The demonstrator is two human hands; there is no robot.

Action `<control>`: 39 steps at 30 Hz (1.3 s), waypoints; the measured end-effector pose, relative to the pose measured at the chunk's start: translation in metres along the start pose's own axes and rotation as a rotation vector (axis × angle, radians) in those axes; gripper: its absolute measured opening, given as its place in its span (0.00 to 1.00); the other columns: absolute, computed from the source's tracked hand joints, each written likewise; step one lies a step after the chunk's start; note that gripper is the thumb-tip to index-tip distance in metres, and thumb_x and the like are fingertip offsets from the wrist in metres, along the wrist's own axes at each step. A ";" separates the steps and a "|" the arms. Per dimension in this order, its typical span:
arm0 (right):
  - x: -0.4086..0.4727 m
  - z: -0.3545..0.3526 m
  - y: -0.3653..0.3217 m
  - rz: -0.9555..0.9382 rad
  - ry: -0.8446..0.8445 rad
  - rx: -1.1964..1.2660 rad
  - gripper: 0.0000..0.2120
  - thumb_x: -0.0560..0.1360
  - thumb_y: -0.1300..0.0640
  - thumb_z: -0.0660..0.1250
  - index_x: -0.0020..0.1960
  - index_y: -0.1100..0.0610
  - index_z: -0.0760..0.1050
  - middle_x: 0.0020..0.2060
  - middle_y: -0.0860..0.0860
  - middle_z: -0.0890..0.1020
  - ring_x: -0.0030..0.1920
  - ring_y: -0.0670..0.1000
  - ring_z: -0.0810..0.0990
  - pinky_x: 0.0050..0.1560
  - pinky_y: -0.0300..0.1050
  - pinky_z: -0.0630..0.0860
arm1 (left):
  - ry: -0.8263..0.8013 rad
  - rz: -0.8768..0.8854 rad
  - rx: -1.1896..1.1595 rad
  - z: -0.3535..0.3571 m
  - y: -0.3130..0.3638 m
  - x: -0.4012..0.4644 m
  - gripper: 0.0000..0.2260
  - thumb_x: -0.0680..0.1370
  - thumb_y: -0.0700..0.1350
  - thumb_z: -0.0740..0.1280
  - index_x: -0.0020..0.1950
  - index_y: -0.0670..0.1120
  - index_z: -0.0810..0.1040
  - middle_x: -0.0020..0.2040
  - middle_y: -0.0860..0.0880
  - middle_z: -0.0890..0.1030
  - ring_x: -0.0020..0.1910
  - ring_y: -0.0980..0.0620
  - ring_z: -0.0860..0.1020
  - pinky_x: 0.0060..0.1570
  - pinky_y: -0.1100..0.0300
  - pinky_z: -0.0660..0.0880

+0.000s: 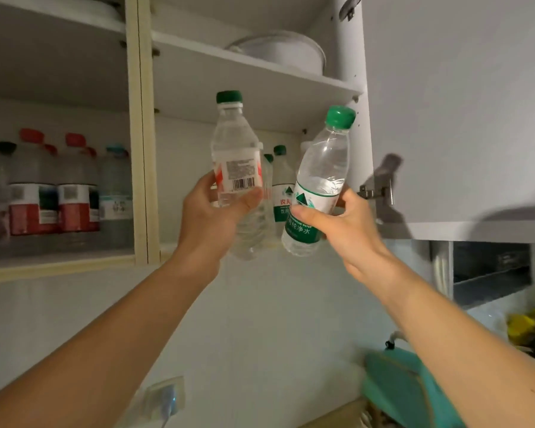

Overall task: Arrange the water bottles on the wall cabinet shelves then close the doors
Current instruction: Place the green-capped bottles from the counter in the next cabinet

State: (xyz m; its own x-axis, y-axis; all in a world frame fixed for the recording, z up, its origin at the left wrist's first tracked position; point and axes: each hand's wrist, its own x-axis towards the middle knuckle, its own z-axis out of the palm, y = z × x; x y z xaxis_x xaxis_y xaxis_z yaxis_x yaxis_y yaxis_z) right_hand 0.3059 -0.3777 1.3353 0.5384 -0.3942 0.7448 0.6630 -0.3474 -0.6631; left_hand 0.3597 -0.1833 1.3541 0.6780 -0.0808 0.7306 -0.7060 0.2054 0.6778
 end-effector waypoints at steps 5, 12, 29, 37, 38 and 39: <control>0.051 -0.012 -0.001 0.014 -0.005 -0.030 0.22 0.66 0.54 0.83 0.56 0.47 0.78 0.43 0.37 0.86 0.41 0.37 0.84 0.31 0.31 0.76 | 0.062 -0.014 0.080 0.013 0.008 0.044 0.17 0.72 0.49 0.78 0.59 0.58 0.79 0.51 0.58 0.84 0.50 0.56 0.83 0.55 0.55 0.78; 0.082 -0.021 0.031 0.073 -0.024 -0.070 0.24 0.67 0.57 0.82 0.60 0.51 0.79 0.51 0.48 0.87 0.50 0.52 0.87 0.56 0.57 0.82 | 0.084 -0.096 0.172 0.029 -0.029 0.061 0.22 0.75 0.52 0.75 0.67 0.51 0.78 0.56 0.52 0.84 0.50 0.54 0.82 0.46 0.60 0.75; 0.130 -0.033 0.073 -0.006 -0.042 -0.455 0.25 0.73 0.44 0.75 0.66 0.51 0.76 0.56 0.46 0.85 0.52 0.48 0.83 0.52 0.45 0.78 | -0.116 -0.107 0.435 0.068 -0.066 0.104 0.25 0.75 0.64 0.69 0.70 0.57 0.74 0.59 0.55 0.80 0.53 0.53 0.77 0.51 0.56 0.76; 0.143 -0.039 0.090 0.014 0.012 -0.489 0.24 0.74 0.44 0.75 0.66 0.53 0.76 0.57 0.49 0.84 0.54 0.52 0.83 0.57 0.52 0.80 | -0.111 -0.109 0.480 0.098 -0.085 0.123 0.22 0.76 0.60 0.71 0.66 0.52 0.77 0.47 0.58 0.79 0.39 0.61 0.76 0.32 0.65 0.69; 0.144 -0.040 0.092 0.016 0.019 -0.493 0.24 0.74 0.44 0.75 0.66 0.53 0.76 0.57 0.50 0.84 0.55 0.52 0.82 0.58 0.53 0.80 | -0.101 -0.105 0.510 0.102 -0.086 0.124 0.21 0.76 0.60 0.71 0.65 0.52 0.77 0.44 0.59 0.78 0.37 0.61 0.76 0.31 0.65 0.69; 0.145 -0.041 0.094 0.018 0.025 -0.499 0.24 0.74 0.44 0.75 0.66 0.53 0.76 0.57 0.50 0.84 0.56 0.52 0.82 0.59 0.54 0.79 | -0.093 -0.100 0.549 0.106 -0.088 0.126 0.21 0.76 0.60 0.71 0.64 0.51 0.77 0.43 0.58 0.78 0.36 0.60 0.77 0.31 0.64 0.70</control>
State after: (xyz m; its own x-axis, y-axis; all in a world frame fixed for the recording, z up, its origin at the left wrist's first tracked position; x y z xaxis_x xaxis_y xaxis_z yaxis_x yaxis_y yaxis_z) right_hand 0.4251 -0.5026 1.3775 0.5311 -0.4218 0.7348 0.3205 -0.7028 -0.6351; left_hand 0.4850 -0.3145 1.3952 0.7436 -0.1646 0.6480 -0.6591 -0.3431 0.6692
